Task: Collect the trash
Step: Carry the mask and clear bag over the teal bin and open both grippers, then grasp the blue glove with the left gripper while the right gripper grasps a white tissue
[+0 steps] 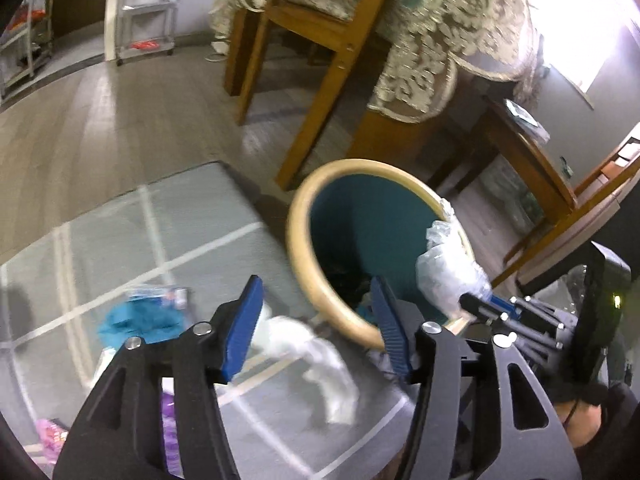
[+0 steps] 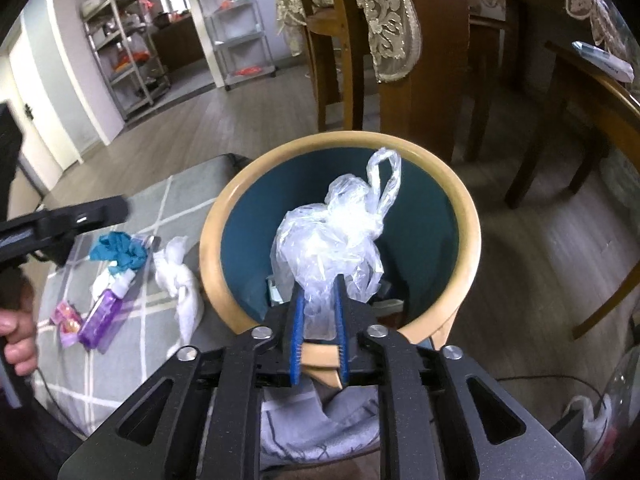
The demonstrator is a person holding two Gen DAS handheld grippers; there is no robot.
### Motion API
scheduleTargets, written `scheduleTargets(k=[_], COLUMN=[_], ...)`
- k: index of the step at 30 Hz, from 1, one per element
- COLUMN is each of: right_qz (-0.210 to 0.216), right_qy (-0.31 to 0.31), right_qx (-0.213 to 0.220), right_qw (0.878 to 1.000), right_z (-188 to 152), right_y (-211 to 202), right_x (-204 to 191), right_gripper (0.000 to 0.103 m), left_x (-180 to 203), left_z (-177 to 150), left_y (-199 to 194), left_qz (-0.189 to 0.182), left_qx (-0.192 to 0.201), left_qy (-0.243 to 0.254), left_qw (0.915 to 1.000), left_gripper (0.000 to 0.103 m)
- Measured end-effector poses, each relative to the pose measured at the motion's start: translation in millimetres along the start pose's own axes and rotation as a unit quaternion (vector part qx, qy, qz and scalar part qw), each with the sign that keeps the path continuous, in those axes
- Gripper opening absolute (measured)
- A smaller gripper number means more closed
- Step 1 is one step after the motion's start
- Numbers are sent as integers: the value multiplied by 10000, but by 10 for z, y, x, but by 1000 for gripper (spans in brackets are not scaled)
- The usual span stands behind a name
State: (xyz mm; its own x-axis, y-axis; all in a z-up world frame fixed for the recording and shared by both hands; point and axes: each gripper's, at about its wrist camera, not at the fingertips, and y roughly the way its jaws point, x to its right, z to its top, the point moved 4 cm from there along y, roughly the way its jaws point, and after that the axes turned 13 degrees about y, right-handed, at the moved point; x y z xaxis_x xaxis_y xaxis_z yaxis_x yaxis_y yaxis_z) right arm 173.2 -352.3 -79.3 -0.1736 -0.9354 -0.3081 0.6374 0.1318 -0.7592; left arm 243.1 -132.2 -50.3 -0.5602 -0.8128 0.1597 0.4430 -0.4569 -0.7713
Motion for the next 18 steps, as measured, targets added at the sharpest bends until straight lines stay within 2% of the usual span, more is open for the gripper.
scheduleTargets(k=[1,4,12,15,18], right_qz=[-15,70,223,410,538], right_qy=[41,145,109,77,-73], right_qx=[5,41,23,53,14], right_qw=[10000,9999,9997,9991,9985], right_z=[4,16,-9,-23,-63], right_y=[1,-28,-43,-74,-73], right_x=[4,-13,-133,-228,-340], right_gripper=[31,40,50,55,55], left_x=[-65,-258,-620,-707,-789], left_z=[-34,-138,-418,-509,-570], left_y=[-51,-175,-368,-396,-394], left_qz=[75,251,557,709,815], left_qx=[0,-23,-122,-179,-248], left_qy=[-20,-117,-312,-310,-318], left_qw=[10000,9996,9979,9968,9959], left_gripper=[59,60,64,66,66])
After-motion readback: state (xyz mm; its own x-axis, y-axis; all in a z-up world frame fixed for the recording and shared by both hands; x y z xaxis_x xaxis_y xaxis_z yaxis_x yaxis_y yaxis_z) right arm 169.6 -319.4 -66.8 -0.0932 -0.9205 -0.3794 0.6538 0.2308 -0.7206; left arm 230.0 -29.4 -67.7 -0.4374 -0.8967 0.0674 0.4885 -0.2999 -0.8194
